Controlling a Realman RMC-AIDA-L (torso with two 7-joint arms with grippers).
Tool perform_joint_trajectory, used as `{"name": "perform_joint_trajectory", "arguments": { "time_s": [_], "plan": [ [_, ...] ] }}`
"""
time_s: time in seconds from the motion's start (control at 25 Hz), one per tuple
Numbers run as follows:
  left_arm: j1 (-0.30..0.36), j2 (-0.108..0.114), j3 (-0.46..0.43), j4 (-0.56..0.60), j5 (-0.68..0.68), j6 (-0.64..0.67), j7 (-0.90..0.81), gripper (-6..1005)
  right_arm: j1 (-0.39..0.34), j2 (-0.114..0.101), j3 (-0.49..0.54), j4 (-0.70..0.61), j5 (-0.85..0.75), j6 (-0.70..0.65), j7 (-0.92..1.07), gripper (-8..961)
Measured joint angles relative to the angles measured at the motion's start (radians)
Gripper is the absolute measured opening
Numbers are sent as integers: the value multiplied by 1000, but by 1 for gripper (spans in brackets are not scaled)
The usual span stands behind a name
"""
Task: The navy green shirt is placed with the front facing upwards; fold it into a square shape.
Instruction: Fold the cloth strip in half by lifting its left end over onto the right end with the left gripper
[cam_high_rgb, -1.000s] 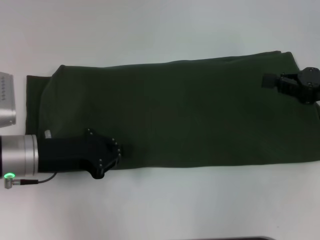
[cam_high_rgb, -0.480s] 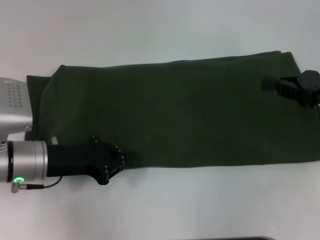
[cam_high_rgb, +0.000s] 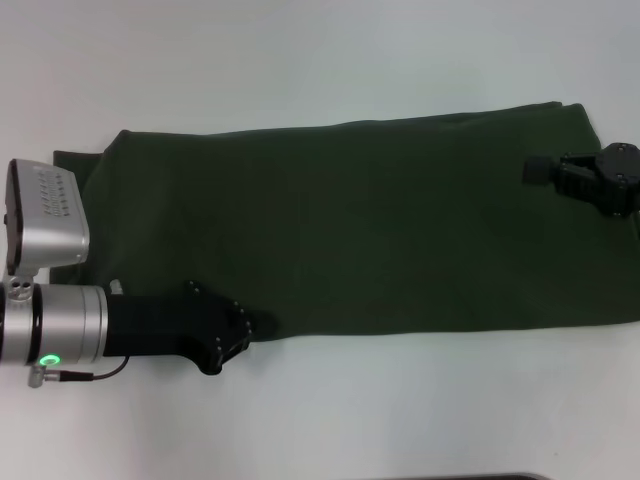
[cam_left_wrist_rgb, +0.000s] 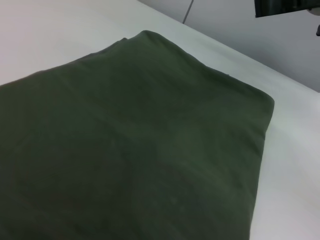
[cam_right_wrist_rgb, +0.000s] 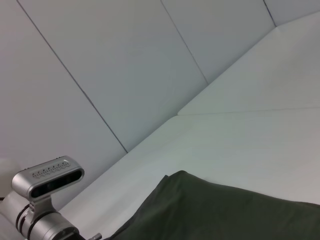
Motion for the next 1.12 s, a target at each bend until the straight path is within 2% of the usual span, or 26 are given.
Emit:
{"name": "perform_joint_trajectory", "arguments": {
  "time_s": [0.64, 1.12],
  "plan": [
    [-17, 0, -10, 26, -12, 110, 2, 19, -7, 0, 2, 0, 0, -1, -5, 19],
    [-56, -4, -1, -33, -25, 66, 3, 26, -11, 0, 0, 0, 2, -1, -5, 20]
  ]
}}
